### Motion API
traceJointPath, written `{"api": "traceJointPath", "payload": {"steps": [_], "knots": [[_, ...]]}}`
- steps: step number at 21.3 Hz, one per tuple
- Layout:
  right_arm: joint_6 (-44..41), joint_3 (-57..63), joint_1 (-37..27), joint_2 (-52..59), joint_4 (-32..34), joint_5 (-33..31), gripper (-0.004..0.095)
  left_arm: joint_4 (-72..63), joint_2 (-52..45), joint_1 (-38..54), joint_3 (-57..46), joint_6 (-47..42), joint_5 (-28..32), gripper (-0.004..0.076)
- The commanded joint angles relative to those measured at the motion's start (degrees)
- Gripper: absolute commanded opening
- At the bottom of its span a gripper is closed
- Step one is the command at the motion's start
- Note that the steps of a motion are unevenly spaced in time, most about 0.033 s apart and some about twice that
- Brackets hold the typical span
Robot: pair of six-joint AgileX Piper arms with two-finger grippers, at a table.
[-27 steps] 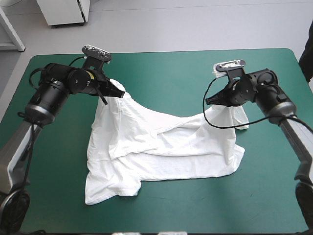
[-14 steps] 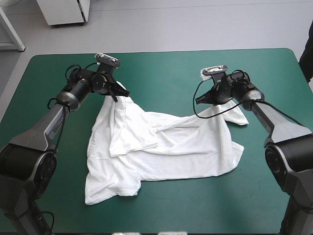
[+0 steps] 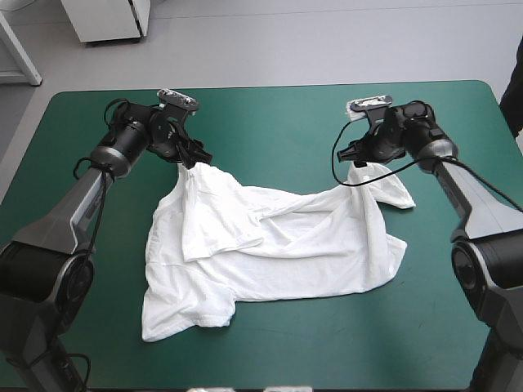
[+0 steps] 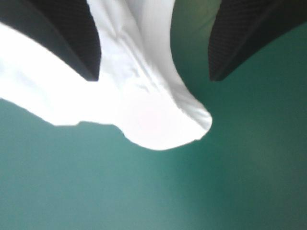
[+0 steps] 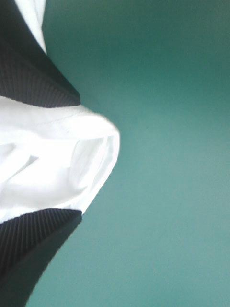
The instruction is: Fold the cloth
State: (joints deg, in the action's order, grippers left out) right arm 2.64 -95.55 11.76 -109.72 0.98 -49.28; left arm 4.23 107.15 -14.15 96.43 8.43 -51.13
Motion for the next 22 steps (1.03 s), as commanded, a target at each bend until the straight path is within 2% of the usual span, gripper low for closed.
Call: {"api": "traceJointPath", "payload": {"steps": [1, 4, 8, 10, 12, 15, 18, 22], "knots": [[0.54, -1.89, -2.44, 8.52, 0.4, -2.19, 0.0627, -0.09, -8.9, 0.13, 2.65, 0.13, -8.0, 0.049], [0.54, -1.89, -3.84, 13.36, 0.4, -5.78, 0.0627, -0.09, -14.08, 0.13, 2.65, 0.1, -16.89, 0.049], [0.72, -1.77, -4.11, 22.98, -0.08, -9.43, 0.0627, -0.42, -25.09, 0.13, 2.65, -3.3, -19.13, 0.049], [0.72, -0.23, -4.11, 29.1, -0.13, -10.07, 0.0627, -0.2, -30.55, 0.13, 2.65, -4.94, -22.72, 0.049], [0.3, 3.67, -4.11, 36.08, 0.05, -11.11, 0.0627, -0.18, -35.34, 0.13, -0.04, -6.82, -22.63, 0.049], [0.04, 13.93, -4.11, 46.8, -0.16, -12.01, 0.0627, 0.55, -40.15, 0.13, -10.22, -7.4, -22.63, 0.049], [-0.53, 23.19, -4.11, 53.77, -0.16, -15.01, 0.0627, -0.28, -40.07, 0.13, -20.59, -7.15, -22.63, 0.0502], [-1.23, 28.9, -4.11, 55.65, -0.55, -15.7, 0.0627, -0.08, -35.83, 0.13, -29.1, -6.92, -20.82, 0.0503]]}}
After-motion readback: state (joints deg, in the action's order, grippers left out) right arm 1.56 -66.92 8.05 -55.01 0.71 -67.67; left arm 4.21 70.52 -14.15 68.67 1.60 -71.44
